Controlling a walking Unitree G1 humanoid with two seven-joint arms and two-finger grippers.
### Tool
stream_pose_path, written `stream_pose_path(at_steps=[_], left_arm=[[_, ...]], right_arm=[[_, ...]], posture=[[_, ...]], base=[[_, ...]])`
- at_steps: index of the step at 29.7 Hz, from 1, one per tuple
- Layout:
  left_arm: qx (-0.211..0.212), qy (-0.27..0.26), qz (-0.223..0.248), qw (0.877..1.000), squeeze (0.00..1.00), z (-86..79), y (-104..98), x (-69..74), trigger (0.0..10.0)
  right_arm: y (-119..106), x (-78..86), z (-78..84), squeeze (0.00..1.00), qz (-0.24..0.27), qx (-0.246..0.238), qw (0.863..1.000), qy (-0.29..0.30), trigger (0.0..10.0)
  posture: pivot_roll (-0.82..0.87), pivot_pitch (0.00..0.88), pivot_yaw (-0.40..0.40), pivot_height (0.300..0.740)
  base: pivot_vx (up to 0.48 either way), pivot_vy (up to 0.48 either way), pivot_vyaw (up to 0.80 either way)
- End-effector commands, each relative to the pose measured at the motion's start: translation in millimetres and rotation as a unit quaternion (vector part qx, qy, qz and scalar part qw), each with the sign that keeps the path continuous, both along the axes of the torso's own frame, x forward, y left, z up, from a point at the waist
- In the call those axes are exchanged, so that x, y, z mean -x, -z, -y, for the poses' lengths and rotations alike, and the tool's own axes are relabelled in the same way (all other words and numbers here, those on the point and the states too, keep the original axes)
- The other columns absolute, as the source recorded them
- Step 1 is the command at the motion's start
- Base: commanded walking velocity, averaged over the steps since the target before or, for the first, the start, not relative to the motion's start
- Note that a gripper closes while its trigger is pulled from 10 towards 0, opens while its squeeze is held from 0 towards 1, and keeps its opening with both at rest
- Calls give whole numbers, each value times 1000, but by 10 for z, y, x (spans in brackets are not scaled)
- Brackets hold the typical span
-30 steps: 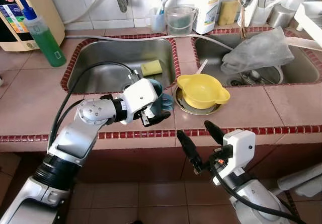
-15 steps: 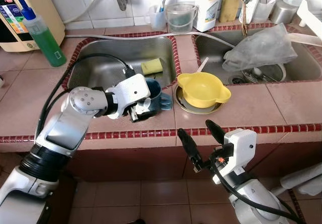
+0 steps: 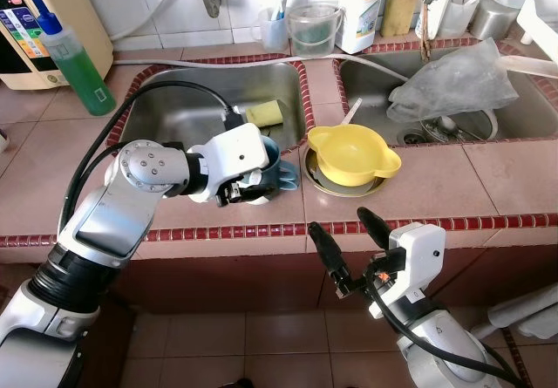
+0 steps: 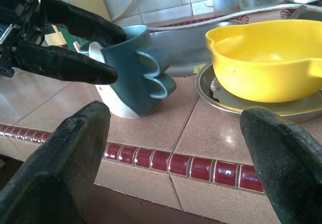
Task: Kitchen organization
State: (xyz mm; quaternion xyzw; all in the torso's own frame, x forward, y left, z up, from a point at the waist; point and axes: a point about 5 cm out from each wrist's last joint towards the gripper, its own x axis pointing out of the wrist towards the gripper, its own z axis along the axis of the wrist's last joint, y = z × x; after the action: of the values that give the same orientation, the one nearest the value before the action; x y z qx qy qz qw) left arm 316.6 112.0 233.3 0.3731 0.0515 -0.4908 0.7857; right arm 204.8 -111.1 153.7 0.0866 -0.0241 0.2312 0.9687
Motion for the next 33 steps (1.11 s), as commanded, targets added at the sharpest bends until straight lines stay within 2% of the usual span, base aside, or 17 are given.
stream_pose_path(at_steps=[1,6,29,33], left_arm=[[-16,6,1,1000,0,-9,-12,34,0],[-27,14,-9,999,0,11,27,76,0],[-38,24,-21,999,0,38,43,71,0],[-23,1,-20,1000,0,10,32,26,0]], right_arm=[[-4,5,-18,0,-1,-5,1000,-2,10000],[-4,2,-14,0,-2,-9,1000,0,10000],[-15,21,-30,0,-3,-22,1000,15,10000],[-20,16,-25,0,0,-25,1000,19,10000]], posture=[[-66,171,111,740],[-67,172,116,740],[-78,181,145,740],[-79,178,144,740]], base=[[0,0,0],[0,0,0],[0,0,0],[0,0,0]])
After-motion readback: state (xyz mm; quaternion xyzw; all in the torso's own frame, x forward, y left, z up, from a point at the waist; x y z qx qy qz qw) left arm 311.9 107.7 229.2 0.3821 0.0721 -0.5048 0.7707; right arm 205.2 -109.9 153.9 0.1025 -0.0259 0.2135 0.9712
